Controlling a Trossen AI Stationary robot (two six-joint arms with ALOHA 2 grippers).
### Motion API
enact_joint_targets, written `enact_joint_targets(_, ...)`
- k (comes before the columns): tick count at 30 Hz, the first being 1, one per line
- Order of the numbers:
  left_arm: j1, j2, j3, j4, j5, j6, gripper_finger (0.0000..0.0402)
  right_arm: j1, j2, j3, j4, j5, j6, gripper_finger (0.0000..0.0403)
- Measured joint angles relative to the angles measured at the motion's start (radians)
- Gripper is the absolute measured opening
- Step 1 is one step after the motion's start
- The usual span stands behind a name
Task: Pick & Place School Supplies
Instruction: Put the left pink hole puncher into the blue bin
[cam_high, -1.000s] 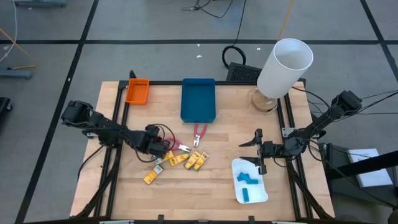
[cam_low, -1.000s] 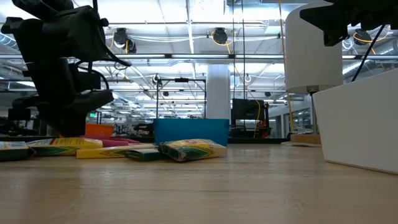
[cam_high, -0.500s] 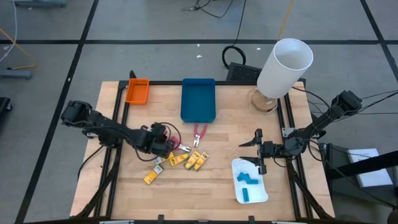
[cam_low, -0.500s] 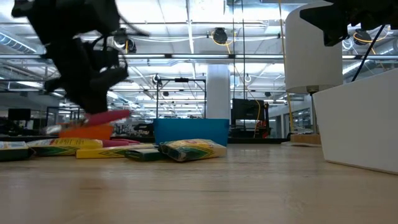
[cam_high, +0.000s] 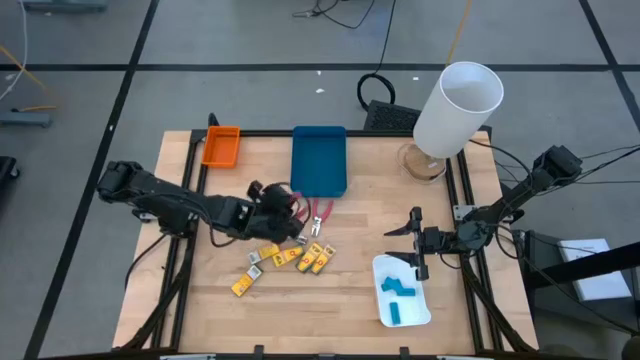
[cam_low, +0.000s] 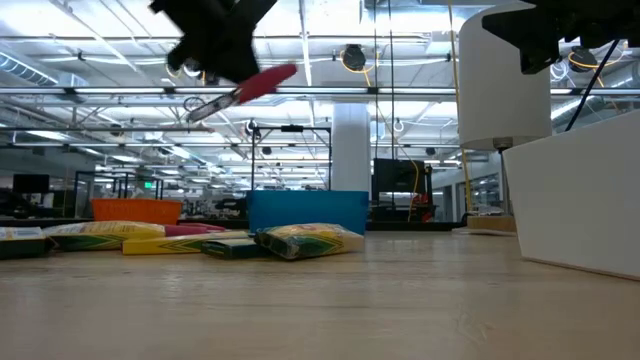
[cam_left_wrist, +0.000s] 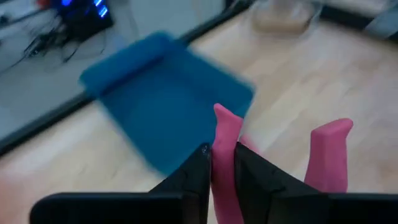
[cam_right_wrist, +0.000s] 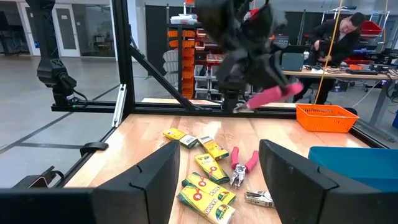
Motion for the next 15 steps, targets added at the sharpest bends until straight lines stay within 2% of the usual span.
enact_joint_targets(3, 0.029, 0.000, 0.006, 0.189, 0.045, 0.173, 0.0046, 0.000, 0.000, 0.000, 0.000, 0.000, 0.000, 0.0210)
enact_joint_targets(6, 0.070, 0.000, 0.006, 0.332, 0.140, 0.308, 0.0038, 0.000, 0.000, 0.000, -0.003, 0.000, 0.000, 0.0210)
enact_joint_targets(11, 0.158, 0.000, 0.006, 0.455, 0.218, 0.397, 0.0052, 0.000, 0.000, 0.000, -0.005, 0.000, 0.000, 0.0210)
enact_joint_targets(15, 0.257, 0.003, 0.006, 0.506, 0.284, 0.407, 0.0054, 0.000, 0.000, 0.000, -0.006, 0.000, -0.009, 0.0210)
